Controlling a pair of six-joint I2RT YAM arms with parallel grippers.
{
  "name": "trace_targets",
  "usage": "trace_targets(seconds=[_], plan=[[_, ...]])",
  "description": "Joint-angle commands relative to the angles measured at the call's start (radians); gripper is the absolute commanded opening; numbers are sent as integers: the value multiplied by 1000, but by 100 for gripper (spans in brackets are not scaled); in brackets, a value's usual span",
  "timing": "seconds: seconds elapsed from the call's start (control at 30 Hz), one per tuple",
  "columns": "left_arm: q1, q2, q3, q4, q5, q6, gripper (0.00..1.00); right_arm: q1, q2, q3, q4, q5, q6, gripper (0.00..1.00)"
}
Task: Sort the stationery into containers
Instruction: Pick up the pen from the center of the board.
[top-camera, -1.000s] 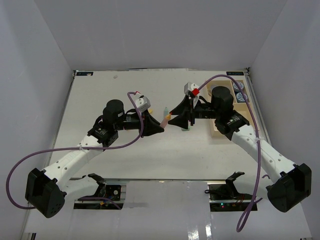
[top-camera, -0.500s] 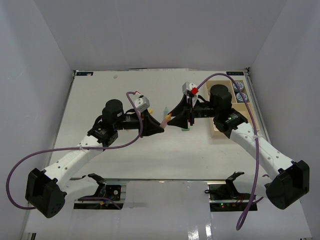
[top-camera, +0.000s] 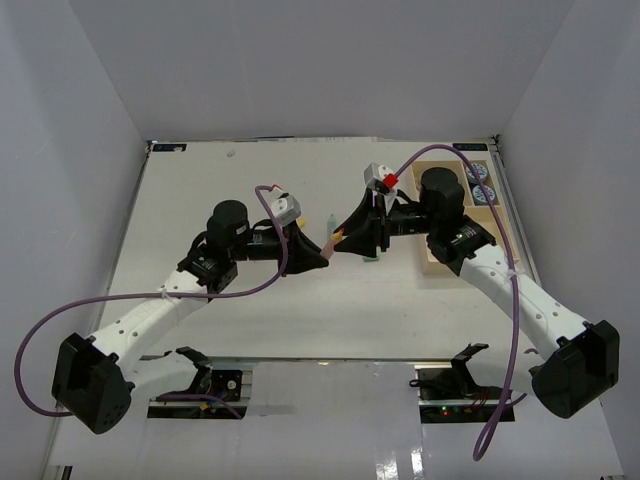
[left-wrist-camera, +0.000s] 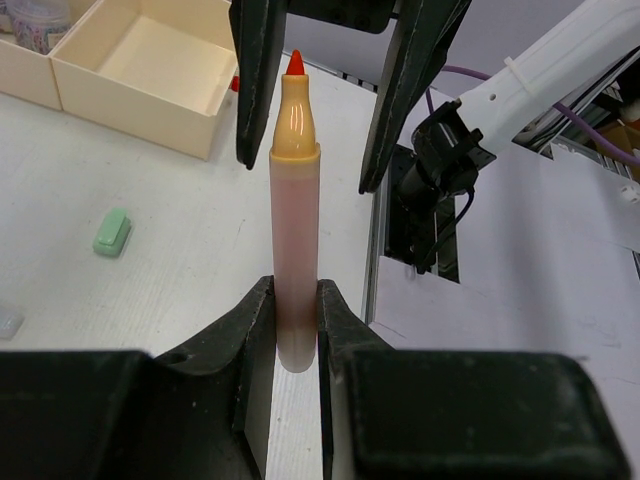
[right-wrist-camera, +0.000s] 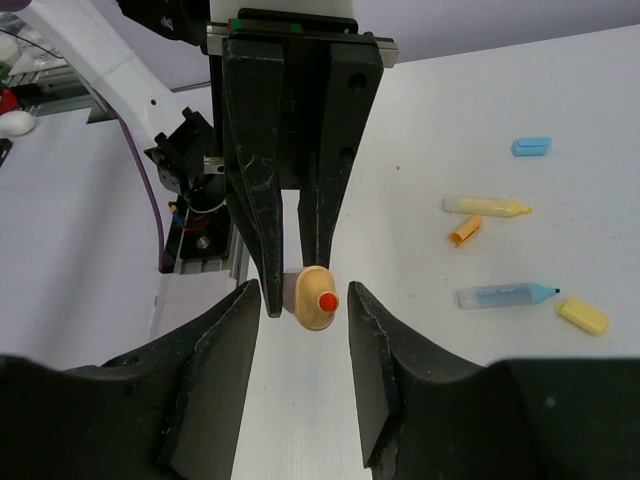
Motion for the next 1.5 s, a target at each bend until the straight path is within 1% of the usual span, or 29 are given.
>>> trace_targets(seconds=[0.0,0.03,0.13,0.4,0.5,0.53,0.6,0.63,0.7,0.73,0.77,0.87,0.9,1.0,1.07,1.13,1.33,1.47], plan=[[5,-15,-13,37,24,15,6,10,10,44,40,-30,10,46],[5,-15,-15,38,24,15,6,13,11,44,39,-32,10,43],[5,-19,-19,49,24,15,6,17,16,42,36,-32,10,40],[5,-47,-42,78,21,21,6,20,22,41,16,-27,7,33],[5,-51,-48,84,21,24,7,22,20,41,17,-25,8,27],[5,-53,-50,89,19,24,7,22,23,41,16,-27,8,23],[7,-53,-53,92,19,24,7,23,25,44,14,-28,10,19],[7,-53,-52,93,19,22,7,25,25,45,14,-28,11,13],[5,-45,-50,89,23,19,11,27,26,50,14,-35,13,8],[5,-41,-45,81,24,19,15,25,26,53,14,-36,13,8],[7,-36,-42,77,29,19,23,26,28,56,13,-39,14,8],[7,-16,-25,46,38,28,38,27,29,71,2,-48,13,8],[5,-12,-21,40,42,33,48,27,29,73,1,-50,13,8],[7,-2,-15,29,49,36,59,31,33,83,-7,-56,13,8],[5,-2,-15,31,49,36,63,37,36,85,-7,-58,13,8],[7,-4,-15,32,44,35,64,51,42,85,-4,-56,14,8],[7,-13,-21,50,39,28,64,105,72,76,-1,-33,13,8],[7,-18,-25,55,35,25,60,134,89,74,7,-19,13,8]])
